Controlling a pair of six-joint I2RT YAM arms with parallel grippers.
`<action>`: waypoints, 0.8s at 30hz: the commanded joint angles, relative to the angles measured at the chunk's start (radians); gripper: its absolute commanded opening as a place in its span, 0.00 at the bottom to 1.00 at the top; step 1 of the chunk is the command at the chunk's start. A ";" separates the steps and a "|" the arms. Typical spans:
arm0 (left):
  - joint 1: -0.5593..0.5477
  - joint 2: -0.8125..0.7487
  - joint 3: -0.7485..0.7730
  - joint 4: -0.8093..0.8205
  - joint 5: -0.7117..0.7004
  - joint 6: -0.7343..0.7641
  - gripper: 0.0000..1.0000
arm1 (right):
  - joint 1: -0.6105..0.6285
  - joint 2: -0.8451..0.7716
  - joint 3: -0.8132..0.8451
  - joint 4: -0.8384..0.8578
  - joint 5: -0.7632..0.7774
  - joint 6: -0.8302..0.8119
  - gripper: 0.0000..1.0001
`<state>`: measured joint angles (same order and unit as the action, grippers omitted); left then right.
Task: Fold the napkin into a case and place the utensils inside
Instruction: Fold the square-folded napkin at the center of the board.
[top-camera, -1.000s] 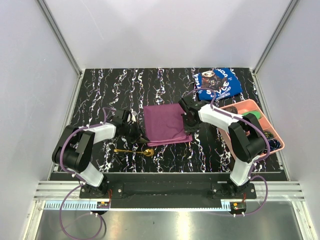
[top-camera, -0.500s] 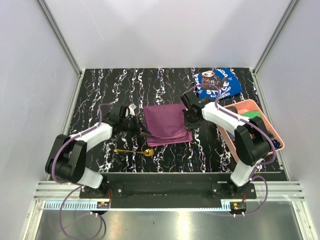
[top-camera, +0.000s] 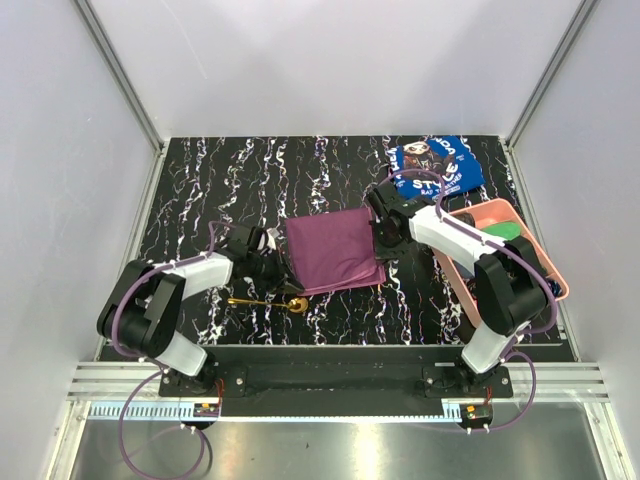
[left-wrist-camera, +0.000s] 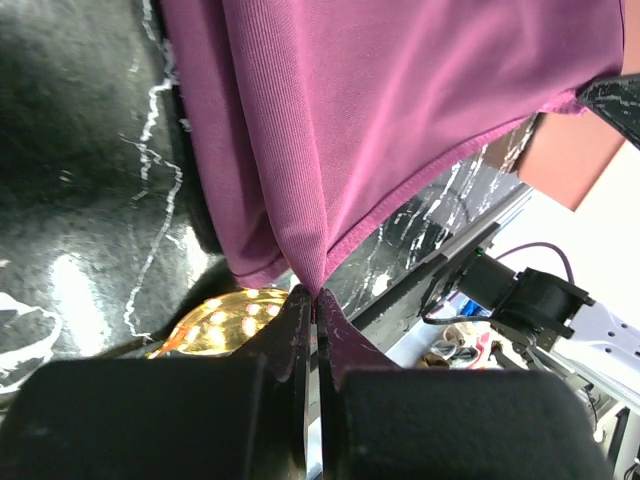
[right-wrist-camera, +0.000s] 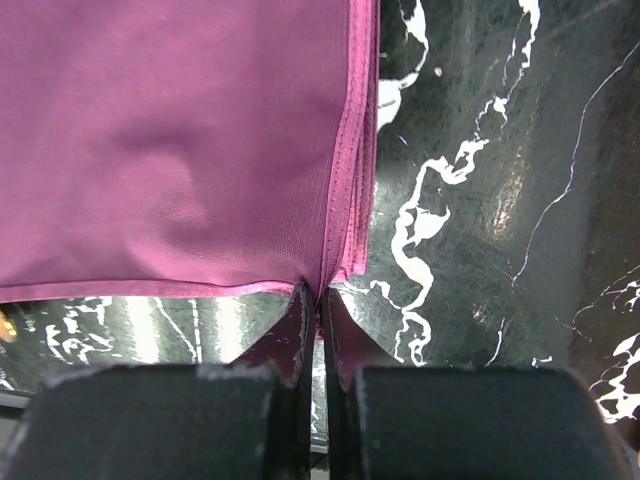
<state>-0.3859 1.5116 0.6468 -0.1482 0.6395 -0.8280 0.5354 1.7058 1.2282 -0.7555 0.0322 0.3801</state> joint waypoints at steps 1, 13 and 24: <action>-0.001 0.019 0.020 0.013 -0.029 0.035 0.00 | -0.012 0.014 -0.027 0.024 -0.015 -0.020 0.00; -0.001 -0.097 0.088 -0.158 -0.145 0.133 0.61 | -0.029 0.025 -0.055 0.068 0.075 -0.032 0.48; 0.062 0.077 0.382 -0.143 0.006 0.167 0.37 | -0.031 0.086 0.073 0.074 -0.061 0.006 0.60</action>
<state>-0.3141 1.4593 0.9829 -0.3500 0.5335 -0.6571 0.5095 1.7573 1.2411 -0.6979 0.0254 0.3565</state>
